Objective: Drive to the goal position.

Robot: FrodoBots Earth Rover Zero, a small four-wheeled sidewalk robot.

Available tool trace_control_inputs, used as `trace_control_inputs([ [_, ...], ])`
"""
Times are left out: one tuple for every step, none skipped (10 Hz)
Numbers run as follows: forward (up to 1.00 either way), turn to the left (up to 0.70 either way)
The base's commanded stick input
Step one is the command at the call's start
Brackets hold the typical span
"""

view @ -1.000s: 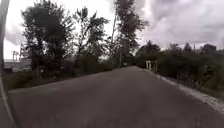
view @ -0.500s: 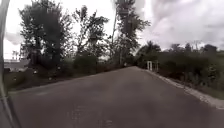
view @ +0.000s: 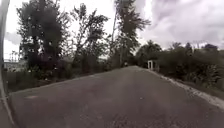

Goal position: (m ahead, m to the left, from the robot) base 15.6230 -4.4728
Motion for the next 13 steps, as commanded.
trace_control_inputs([
  [0.70,0.00],
  [0.70,0.00],
  [0.70,0.00],
  [0.70,0.00],
  [0.70,0.00],
  [0.70,0.00],
  [0.70,0.00],
  [0.70,0.00],
  [0.70,0.00],
  [0.70,0.00],
  [0.70,0.00],
  [0.70,0.00],
  [0.70,0.00],
])
